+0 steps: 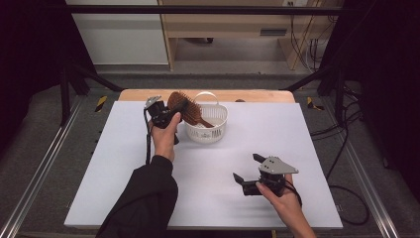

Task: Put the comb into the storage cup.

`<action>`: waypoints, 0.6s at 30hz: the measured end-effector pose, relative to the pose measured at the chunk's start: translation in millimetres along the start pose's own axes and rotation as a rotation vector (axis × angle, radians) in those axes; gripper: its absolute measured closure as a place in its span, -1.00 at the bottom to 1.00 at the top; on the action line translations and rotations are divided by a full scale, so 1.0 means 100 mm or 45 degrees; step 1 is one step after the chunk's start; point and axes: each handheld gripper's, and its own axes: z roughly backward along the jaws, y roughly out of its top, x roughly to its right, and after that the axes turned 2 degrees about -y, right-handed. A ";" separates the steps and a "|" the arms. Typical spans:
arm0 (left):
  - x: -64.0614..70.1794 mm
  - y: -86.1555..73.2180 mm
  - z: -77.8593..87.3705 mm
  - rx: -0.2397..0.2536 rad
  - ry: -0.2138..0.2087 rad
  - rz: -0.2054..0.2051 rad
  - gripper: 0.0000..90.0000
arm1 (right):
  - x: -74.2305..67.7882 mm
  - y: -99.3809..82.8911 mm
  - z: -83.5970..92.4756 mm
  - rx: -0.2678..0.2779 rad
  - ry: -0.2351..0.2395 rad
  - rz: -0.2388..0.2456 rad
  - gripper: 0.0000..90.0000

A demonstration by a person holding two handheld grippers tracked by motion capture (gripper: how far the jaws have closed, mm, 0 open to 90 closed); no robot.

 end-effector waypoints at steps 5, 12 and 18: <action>0.00 0.00 0.00 -0.009 0.002 -0.006 -0.12 | 0.00 0.00 0.00 0.000 0.000 0.000 -0.89; -0.01 -0.01 0.00 -0.010 0.004 -0.003 -0.13 | 0.00 0.00 0.00 -0.001 0.001 -0.001 -0.89; -0.02 -0.01 0.00 -0.011 0.011 0.000 -0.16 | 0.00 0.00 0.00 -0.003 0.001 -0.001 -0.89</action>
